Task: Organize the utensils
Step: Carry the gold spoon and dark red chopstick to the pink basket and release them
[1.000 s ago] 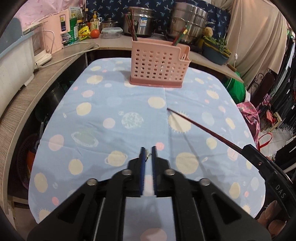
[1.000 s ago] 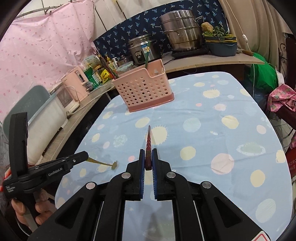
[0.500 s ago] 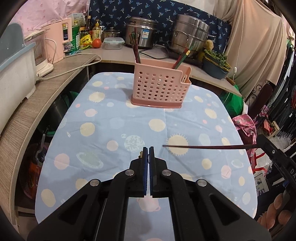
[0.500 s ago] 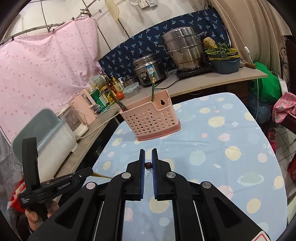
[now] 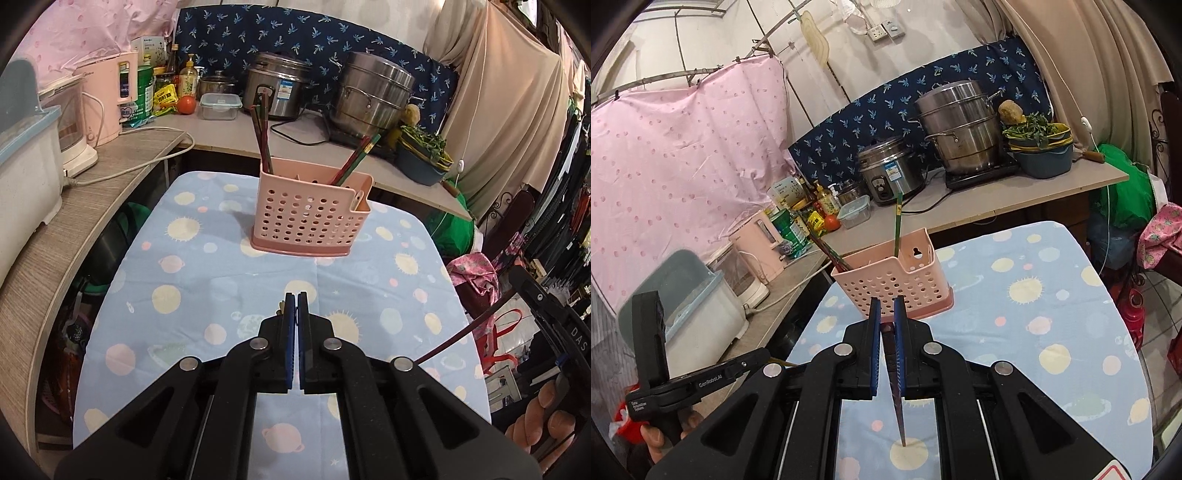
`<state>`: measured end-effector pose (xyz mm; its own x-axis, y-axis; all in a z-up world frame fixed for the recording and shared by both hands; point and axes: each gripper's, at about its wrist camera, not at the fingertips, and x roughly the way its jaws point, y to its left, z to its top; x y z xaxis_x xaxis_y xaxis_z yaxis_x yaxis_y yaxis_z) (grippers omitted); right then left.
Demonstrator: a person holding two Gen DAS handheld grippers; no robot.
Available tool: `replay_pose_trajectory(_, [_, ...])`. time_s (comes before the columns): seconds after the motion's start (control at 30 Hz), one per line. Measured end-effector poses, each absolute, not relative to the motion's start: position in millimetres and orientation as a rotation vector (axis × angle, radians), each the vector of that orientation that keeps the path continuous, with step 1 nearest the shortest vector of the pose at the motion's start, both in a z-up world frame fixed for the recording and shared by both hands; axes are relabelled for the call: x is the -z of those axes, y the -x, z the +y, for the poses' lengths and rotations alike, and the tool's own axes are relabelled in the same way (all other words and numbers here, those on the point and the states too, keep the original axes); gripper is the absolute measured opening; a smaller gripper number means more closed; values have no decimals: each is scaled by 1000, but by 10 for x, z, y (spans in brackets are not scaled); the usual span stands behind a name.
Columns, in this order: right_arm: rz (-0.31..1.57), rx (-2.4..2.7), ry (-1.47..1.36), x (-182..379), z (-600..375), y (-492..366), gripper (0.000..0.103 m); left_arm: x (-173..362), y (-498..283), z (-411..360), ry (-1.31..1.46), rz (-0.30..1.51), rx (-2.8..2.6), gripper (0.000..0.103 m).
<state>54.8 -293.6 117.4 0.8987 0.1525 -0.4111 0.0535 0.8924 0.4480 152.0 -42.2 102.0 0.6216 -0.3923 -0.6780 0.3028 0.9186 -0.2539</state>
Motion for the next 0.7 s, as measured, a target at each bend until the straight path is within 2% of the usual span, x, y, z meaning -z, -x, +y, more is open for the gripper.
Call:
replay_pose_trajectory(0.27, [401,-66,-517,-1382,-3084,-821,7,-1202,-1776,-439,150,800,431,1])
replay_pose_trajectory(0.7, [193,-44,-551,-2140,-3366,-1646,7,-1787,-2662,-656,182,697,436,1])
